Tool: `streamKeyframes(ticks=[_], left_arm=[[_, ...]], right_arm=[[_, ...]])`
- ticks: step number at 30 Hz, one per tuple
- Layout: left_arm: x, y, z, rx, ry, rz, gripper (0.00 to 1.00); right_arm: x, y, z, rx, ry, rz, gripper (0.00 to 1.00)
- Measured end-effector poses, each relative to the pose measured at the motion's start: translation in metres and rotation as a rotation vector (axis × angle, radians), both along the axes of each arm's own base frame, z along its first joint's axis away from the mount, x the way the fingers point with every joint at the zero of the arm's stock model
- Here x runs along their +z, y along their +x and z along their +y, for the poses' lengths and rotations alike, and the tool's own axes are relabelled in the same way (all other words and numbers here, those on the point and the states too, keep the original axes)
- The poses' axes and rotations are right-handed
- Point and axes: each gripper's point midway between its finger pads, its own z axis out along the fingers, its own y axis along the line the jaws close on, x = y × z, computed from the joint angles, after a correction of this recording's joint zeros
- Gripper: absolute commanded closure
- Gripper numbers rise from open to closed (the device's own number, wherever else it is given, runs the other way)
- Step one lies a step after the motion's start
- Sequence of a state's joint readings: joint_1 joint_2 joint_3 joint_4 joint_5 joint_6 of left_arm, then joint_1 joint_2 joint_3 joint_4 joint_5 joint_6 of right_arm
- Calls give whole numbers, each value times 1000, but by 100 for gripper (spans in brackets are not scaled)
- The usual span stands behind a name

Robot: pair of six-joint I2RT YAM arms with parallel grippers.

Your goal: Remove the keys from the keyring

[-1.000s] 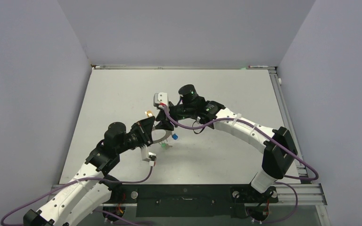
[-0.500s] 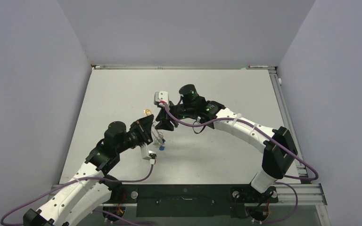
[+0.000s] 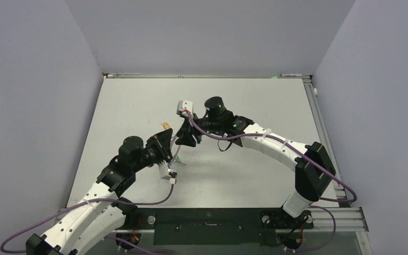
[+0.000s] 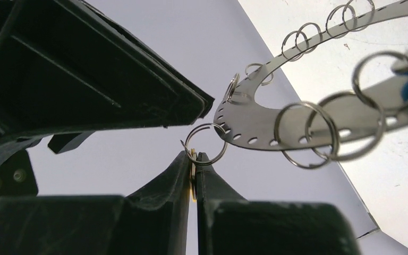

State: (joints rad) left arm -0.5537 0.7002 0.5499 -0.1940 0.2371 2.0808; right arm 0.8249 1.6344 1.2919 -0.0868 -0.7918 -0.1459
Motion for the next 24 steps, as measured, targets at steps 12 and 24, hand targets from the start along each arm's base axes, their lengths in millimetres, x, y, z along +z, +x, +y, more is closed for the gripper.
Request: streamKeyframes(ticks=[12,24], left_arm=[[4,5,5,42,39,28,100],[-3,2,1,100,92,206,100]], right_arm=[[4,32,-19,-85,22,26,53],[-3,31,-38,-94,38,61,46]])
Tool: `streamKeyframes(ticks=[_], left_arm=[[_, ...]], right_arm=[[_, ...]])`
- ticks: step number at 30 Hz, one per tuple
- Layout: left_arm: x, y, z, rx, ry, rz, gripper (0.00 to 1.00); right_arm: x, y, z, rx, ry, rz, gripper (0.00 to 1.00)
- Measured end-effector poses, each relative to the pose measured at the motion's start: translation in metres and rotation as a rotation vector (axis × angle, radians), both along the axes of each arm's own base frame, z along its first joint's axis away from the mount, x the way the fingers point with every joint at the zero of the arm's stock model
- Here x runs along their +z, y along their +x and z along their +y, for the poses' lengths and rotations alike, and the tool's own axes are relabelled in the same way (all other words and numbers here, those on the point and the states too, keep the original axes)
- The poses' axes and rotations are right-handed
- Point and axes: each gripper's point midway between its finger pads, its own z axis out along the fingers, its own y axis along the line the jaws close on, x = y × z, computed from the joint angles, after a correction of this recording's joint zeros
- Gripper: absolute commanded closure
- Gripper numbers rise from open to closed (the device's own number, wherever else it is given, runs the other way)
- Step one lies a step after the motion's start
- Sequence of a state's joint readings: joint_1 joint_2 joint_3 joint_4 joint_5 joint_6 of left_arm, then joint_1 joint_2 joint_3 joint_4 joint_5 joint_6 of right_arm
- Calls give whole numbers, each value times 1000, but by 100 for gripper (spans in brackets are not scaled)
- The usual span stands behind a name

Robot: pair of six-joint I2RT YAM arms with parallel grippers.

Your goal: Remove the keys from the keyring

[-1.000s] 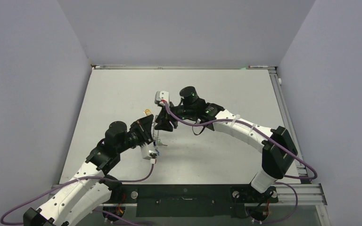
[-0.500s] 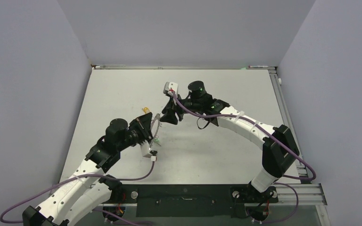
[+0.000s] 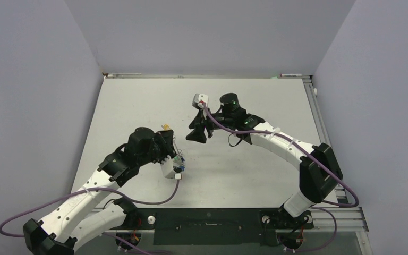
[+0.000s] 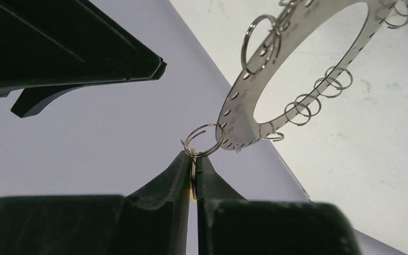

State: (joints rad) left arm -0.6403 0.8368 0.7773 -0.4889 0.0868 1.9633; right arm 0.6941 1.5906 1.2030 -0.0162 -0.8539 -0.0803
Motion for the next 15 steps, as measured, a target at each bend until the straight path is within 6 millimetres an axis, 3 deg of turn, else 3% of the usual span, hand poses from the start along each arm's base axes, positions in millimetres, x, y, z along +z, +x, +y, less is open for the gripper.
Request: streamKeyframes(ticks=[15], left_arm=[[-40,-17,-8,107,-28,217,100]], right_arm=[[-19,-17,-7,16,21,49,48]])
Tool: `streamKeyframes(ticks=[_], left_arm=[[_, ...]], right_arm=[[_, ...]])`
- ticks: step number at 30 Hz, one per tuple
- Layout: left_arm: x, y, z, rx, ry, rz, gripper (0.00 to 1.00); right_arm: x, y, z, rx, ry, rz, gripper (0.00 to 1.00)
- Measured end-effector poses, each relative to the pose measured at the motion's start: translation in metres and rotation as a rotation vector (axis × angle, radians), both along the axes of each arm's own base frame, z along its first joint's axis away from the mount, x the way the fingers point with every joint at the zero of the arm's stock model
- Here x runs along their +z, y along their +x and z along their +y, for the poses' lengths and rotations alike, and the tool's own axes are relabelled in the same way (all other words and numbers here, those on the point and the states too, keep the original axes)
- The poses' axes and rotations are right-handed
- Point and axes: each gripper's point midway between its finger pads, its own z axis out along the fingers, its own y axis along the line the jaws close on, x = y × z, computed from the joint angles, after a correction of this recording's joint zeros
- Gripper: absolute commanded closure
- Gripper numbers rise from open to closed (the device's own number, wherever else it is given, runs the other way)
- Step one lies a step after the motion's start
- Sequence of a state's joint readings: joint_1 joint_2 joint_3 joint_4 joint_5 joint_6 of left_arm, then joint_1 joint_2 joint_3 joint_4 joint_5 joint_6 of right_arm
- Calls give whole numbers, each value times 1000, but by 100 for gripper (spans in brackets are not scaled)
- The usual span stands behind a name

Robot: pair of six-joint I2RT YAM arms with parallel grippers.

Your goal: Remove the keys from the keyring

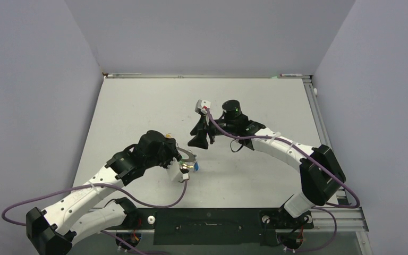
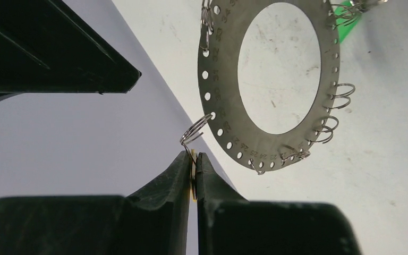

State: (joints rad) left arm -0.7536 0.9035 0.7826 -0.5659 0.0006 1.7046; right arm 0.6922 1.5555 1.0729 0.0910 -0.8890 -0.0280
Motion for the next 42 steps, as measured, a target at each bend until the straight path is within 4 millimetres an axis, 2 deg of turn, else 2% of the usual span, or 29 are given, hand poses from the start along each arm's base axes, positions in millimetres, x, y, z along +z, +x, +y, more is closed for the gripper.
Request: streamKeyframes(ticks=[7,11,20,25,33,42], left_arm=[[-3,-7,1,73,-42,96,100],[-2,-10,0,98,-78,132,100],[-11,-20,-1,147,-109,233,100],[-15,-23,-3,168,-125,279,100],[-17,-26,-6,183,-136,319,100],[-18,-26,-7,180,-140,325,100]], right_arm=[[-6,-7,-1,14,19,20,54],[-8,-13,-1,24,38,44,55],[-11,-22,1,37,77,82,57],[-11,-34,6,59,105,101,56],[0,-48,20,106,162,109,54],[-13,-50,26,113,147,138,57]])
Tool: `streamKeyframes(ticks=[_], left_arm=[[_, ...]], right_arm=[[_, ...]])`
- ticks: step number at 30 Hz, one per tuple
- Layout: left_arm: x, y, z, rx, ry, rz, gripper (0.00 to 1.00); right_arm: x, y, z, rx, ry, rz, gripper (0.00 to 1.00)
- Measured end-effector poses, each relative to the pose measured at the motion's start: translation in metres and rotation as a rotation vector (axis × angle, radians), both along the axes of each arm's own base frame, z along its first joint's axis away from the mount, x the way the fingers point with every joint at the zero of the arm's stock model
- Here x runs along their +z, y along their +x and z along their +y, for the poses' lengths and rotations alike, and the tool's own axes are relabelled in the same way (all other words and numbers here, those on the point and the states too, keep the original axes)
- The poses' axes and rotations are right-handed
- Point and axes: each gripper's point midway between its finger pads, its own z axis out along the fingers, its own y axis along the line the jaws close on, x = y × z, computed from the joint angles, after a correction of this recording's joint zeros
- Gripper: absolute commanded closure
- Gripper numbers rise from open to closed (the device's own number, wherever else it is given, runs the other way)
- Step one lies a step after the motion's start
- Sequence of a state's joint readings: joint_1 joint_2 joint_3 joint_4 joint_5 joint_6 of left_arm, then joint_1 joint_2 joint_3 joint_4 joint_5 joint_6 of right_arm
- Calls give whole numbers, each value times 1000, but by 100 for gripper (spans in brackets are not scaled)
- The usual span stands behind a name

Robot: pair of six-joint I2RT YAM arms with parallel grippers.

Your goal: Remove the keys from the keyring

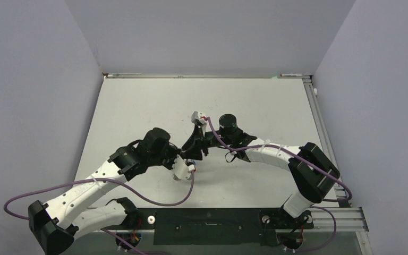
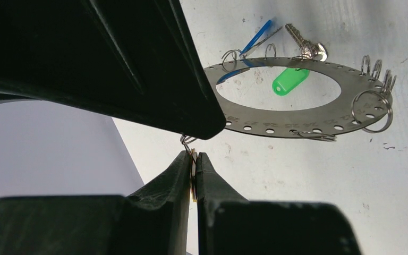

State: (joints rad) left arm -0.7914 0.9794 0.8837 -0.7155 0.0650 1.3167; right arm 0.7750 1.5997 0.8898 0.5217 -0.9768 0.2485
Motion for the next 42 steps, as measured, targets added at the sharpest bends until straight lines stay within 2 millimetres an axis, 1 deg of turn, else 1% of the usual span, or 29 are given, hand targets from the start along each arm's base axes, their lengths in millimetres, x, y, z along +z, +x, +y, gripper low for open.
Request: streamKeyframes(ticks=[4,11,13,17,19,20,25,30,33,36,42], left_arm=[[0,0,0,-2,-1,1,100],[0,-1,-2,-7,-7,6,100],[1,-1,-3,-7,-11,8,100],[1,-1,-5,-6,-17,17,100],[0,-1,-5,-3,-16,23,100],[0,-1,-5,-3,-19,26,100],[-1,-4,-7,-6,-33,48,100],[-2,-5,-7,4,-99,114,100],[0,-4,-6,14,-158,160,100],[4,-6,-9,-4,-209,185,100],[17,-11,-16,-53,-271,178,100]], right_arm=[[-1,0,0,-1,-1,0,63],[-1,-1,1,4,-2,2,65],[-2,-2,1,7,-3,2,66],[-6,-1,2,7,-9,6,82],[-7,-2,2,9,-11,5,92],[-7,-1,2,9,-11,3,94],[-9,-2,1,16,-17,-7,95],[-7,-3,-2,36,-8,-16,95],[0,-1,-4,45,14,-22,95],[7,-2,-8,55,38,-21,95],[23,-9,-9,94,88,1,95]])
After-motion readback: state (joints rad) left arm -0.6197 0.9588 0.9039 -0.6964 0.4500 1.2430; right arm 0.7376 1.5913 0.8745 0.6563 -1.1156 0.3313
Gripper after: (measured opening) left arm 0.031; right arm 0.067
